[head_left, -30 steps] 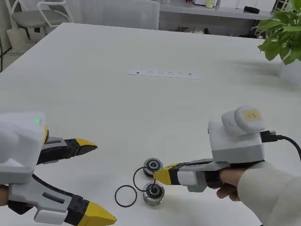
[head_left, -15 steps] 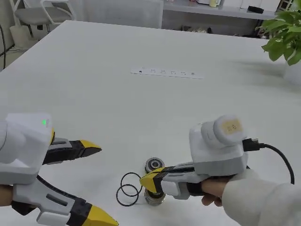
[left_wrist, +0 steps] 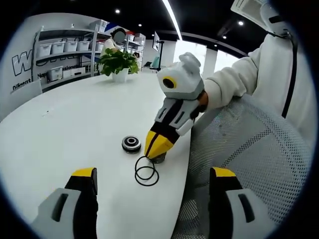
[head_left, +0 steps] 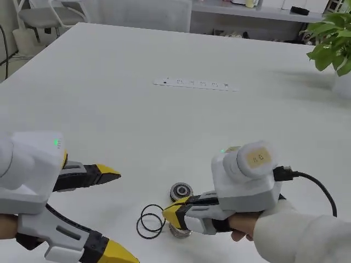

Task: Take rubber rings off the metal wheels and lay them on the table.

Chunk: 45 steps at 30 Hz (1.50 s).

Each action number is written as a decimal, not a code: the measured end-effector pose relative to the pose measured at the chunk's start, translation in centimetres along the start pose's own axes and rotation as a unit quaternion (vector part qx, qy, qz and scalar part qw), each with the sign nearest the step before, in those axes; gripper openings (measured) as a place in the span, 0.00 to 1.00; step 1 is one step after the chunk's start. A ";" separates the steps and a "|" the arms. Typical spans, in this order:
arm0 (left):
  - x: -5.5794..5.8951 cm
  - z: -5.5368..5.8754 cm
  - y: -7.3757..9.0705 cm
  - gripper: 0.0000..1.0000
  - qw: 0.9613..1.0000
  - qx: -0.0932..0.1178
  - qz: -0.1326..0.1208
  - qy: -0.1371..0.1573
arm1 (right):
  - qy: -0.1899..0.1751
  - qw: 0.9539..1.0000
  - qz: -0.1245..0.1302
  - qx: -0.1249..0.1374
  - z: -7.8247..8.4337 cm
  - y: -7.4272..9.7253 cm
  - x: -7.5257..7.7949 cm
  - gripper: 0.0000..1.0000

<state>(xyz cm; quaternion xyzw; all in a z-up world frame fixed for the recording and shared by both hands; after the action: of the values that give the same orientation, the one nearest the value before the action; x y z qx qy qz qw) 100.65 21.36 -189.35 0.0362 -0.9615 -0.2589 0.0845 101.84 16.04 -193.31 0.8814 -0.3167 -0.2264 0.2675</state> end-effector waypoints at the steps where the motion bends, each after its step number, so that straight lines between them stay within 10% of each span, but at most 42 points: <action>1: 0.0 0.0 0.0 0.91 1.000 -0.001 0.000 0.000 | 0.007 1.000 0.002 0.001 0.0 0.0 0.0 0.00; 45: 0.0 -0.4 -0.1 0.90 1.000 0.011 0.002 0.005 | -0.011 0.996 0.075 0.041 -1.2 2.6 6.1 0.15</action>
<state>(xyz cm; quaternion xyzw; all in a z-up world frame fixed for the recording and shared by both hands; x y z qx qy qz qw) 100.69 21.08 -188.99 0.0362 -0.9639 -0.2480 0.0895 105.64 10.59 -192.17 0.8630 -0.3935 -0.2026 0.2437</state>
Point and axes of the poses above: the centre of the closed fingertips' face, and the gripper's own axes: y roughly backward along the fingers, x roughly to its right, z roughly out of its underside, the point moved 1 cm from there along y, roughly backward along the fingers, and after that the axes turned 3 degrees about z, right-handed, at the moved point
